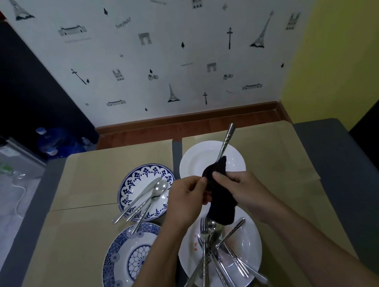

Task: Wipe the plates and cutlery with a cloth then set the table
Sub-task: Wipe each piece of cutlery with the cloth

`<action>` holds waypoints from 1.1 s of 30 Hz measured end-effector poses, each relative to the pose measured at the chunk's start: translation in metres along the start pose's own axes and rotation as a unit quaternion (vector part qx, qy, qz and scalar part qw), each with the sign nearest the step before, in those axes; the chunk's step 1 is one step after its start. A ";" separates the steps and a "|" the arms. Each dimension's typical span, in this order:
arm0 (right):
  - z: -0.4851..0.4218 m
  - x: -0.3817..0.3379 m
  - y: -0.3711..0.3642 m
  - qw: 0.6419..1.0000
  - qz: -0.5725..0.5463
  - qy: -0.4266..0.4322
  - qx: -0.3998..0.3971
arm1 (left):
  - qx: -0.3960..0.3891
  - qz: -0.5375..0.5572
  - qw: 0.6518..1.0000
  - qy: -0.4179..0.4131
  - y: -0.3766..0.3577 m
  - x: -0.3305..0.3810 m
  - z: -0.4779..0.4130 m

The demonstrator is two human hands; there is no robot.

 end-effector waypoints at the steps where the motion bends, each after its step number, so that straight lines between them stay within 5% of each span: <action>1: -0.001 0.000 0.001 1.000 -0.005 -0.005 -0.005 | -0.010 -0.018 1.000 -0.009 0.000 0.000 0.000; 21: -0.010 -0.011 0.046 0.963 -0.172 0.007 0.207 | -0.115 -0.133 0.984 -0.010 -0.008 -0.009 0.013; 28: 0.002 -0.007 0.013 0.998 -0.055 -0.026 0.030 | -0.049 -0.046 0.998 -0.008 -0.010 0.004 0.007; 33: 0.004 -0.006 0.012 0.999 -0.025 -0.027 0.003 | -0.076 -0.040 0.996 0.009 -0.009 -0.003 0.009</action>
Point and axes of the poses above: each hand's wrist, its own z-axis away from the middle knuckle, its own y-axis out of the back of the hand, x = y × z, the point moved 7 cm from there along -z, towards the middle knuckle, and after that the axes turned 7 degrees about x, right-handed, at the moved point
